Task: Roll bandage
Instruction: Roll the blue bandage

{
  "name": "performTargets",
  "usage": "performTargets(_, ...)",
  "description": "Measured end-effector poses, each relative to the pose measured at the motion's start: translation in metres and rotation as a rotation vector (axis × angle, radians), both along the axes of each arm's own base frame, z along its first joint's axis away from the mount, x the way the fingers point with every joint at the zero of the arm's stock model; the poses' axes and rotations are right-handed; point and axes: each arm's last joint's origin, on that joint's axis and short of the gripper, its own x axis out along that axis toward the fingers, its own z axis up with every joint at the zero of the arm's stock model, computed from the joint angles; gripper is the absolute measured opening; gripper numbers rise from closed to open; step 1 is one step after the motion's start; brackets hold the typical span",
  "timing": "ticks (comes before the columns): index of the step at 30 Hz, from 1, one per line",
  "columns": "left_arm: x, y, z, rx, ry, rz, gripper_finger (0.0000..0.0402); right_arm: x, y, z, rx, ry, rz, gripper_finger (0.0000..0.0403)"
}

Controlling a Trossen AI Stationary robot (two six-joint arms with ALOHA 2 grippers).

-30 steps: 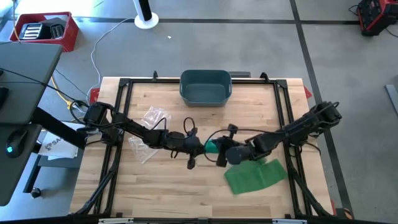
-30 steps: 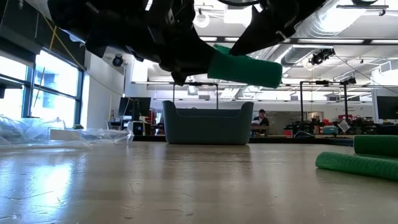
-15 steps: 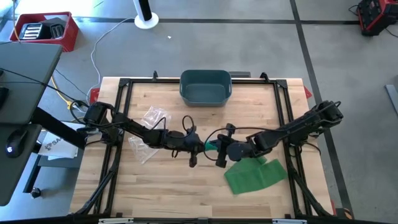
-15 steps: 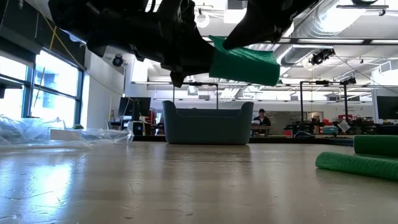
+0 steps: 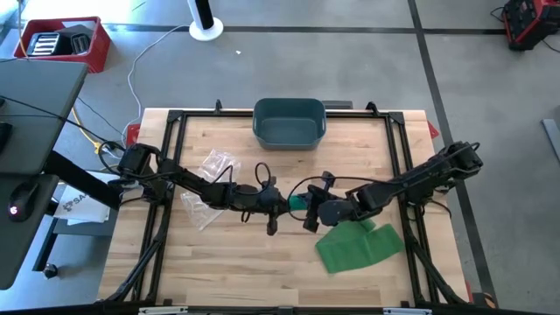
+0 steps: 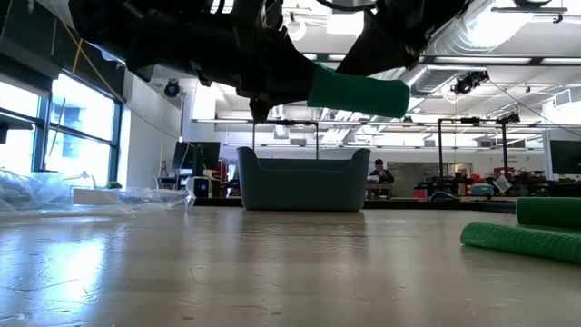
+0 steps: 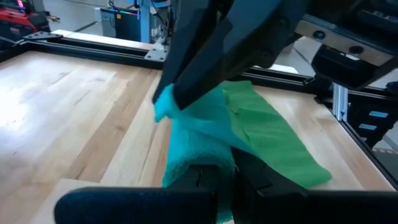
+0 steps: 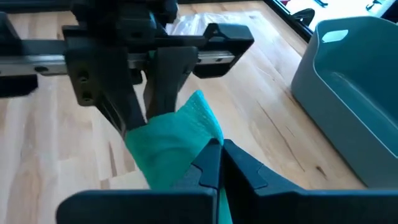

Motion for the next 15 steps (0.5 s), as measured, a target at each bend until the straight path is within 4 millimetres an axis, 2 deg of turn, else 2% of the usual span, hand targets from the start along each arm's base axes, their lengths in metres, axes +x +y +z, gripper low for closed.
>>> performTargets(7,0.0000,-0.0002,-0.0001,-0.008,0.001,-0.005,0.0007,0.0008,-0.0036,-0.0009,0.017,0.011,0.000,0.0021)
performTargets(15,-0.0001,-0.0018,-0.0002,-0.085,0.004,-0.020,0.0007,0.0011,-0.0026,-0.0014,0.043,0.024,0.037,0.0112)
